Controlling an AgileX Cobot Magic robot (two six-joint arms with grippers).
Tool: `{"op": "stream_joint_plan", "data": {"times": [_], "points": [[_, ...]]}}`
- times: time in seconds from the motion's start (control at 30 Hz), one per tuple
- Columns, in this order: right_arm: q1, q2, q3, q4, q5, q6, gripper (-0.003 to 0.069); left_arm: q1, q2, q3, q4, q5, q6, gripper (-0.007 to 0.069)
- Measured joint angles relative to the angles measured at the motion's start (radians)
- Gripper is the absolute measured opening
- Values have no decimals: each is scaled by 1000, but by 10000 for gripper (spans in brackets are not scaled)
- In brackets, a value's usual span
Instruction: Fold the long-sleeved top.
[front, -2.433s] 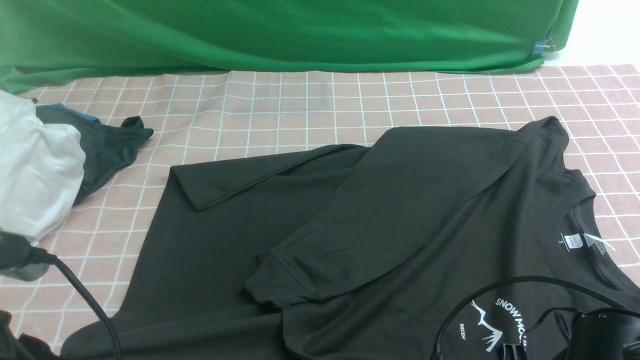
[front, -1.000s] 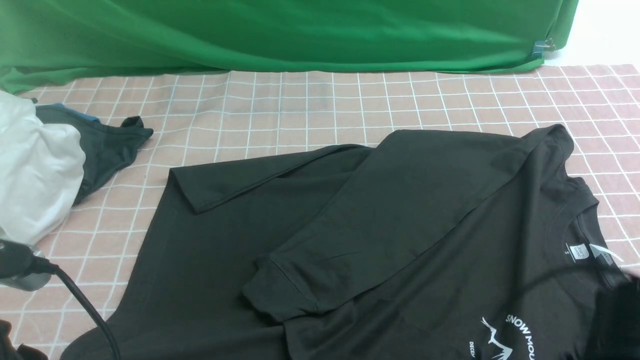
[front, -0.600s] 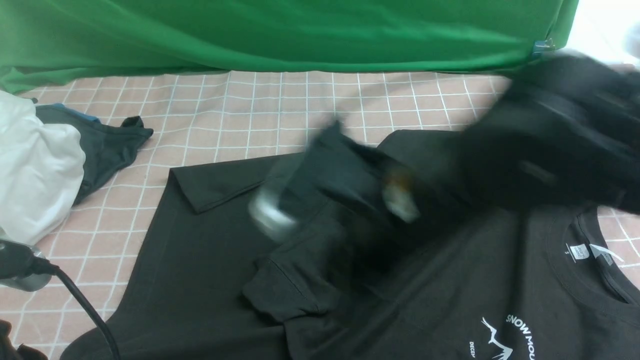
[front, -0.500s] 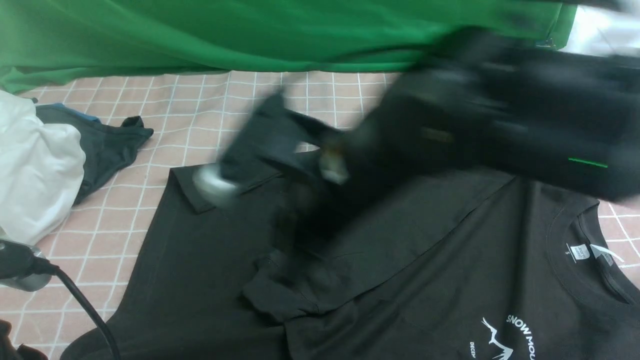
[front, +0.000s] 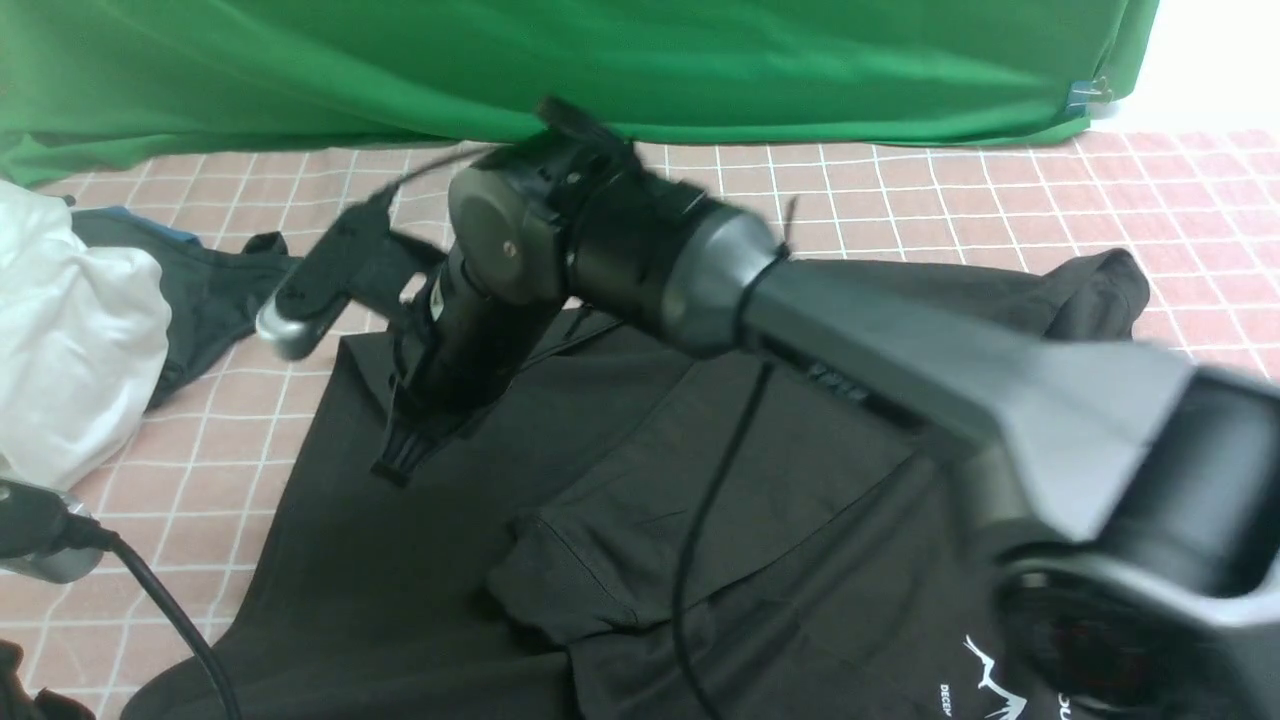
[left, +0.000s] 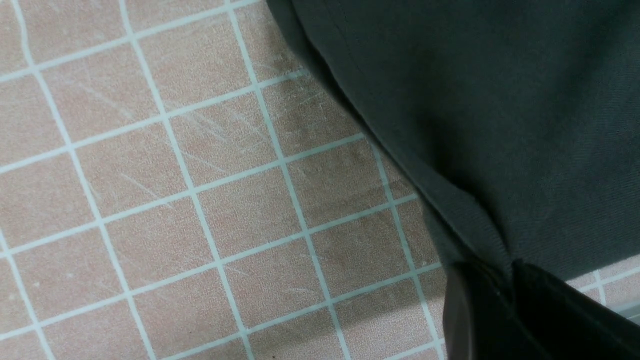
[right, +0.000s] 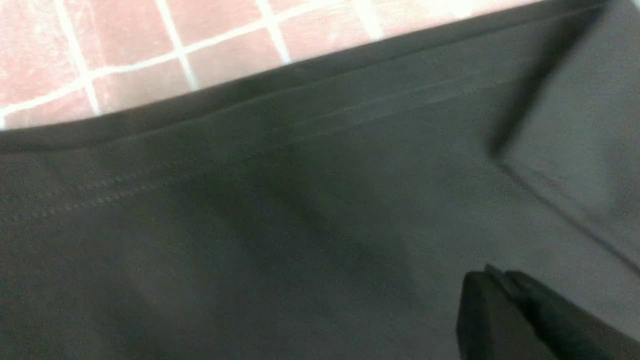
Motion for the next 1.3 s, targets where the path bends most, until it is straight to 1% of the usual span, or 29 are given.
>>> {"op": "stream_joint_plan", "data": {"times": [0.1, 0.27, 0.43, 0.73, 0.8, 0.87, 0.93, 1.03, 1.1, 1.17, 1.3], "points": [[-1, 62, -62, 55, 21, -3, 32, 0, 0, 0, 0, 0, 0, 50], [-3, 118, -88, 72, -3, -4, 32, 0, 0, 0, 1, 0, 0, 50], [-16, 138, -88, 76, -114, -6, 32, 0, 0, 0, 1, 0, 0, 50], [-100, 159, -90, 76, -338, 0, 32, 0, 0, 0, 1, 0, 3, 50], [-108, 166, -90, 76, -372, 14, 32, 0, 0, 0, 1, 0, 3, 50], [-112, 167, -90, 76, -371, 43, 32, 0, 0, 0, 1, 0, 3, 50], [-115, 153, -107, 75, -259, 83, 32, 0, 0, 0, 1, 0, 3, 50], [-114, 125, -137, 84, -28, 119, 34, 0, 0, 0, 3, 0, 3, 50], [-114, 112, -146, 87, 61, 133, 34, 0, 0, 0, 4, -7, 3, 50], [-114, 111, -149, 88, 72, 135, 34, 0, 0, 0, 4, -15, 3, 50], [-114, 141, -149, 88, 13, 137, 34, 0, 0, 0, 4, -17, 3, 50]]}}
